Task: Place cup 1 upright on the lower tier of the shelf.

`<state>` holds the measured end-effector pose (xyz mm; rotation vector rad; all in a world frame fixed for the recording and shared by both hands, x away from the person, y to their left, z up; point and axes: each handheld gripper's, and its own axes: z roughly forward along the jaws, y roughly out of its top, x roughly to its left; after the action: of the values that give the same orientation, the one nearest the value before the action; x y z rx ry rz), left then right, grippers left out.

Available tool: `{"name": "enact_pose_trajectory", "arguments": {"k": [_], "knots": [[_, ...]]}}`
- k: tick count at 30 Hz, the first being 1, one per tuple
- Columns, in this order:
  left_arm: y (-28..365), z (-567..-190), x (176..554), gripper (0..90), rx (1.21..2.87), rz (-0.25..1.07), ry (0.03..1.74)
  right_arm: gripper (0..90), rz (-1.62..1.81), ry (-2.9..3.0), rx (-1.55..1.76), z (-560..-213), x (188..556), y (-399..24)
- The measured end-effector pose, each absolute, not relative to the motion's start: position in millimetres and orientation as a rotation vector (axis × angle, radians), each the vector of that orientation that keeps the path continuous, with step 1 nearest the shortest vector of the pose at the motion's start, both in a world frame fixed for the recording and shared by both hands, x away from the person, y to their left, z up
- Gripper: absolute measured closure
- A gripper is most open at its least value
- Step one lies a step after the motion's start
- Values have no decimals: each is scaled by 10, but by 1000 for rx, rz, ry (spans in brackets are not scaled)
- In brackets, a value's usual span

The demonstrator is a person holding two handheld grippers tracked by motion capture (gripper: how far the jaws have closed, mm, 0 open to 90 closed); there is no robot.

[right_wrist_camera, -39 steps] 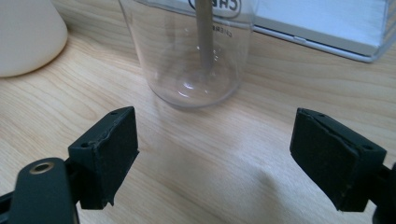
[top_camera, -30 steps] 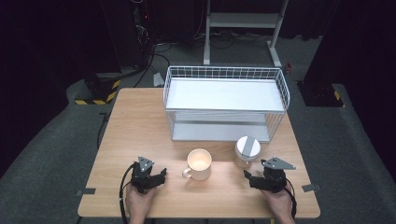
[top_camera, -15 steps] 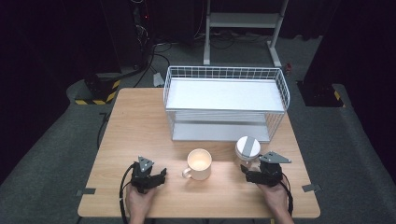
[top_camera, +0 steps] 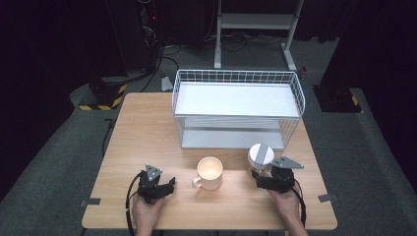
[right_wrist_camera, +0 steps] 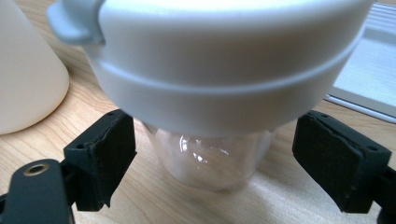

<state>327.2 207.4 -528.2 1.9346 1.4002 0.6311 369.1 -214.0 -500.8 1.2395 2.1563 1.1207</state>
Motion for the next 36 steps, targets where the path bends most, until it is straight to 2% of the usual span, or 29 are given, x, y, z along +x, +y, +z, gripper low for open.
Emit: {"name": "enact_pose_trajectory", "arguments": {"k": [36], "knots": [[2072, -5282, 3271, 255, 1935, 634, 1401, 180, 1135, 2141, 1203, -5018, 3838, -2021]]}}
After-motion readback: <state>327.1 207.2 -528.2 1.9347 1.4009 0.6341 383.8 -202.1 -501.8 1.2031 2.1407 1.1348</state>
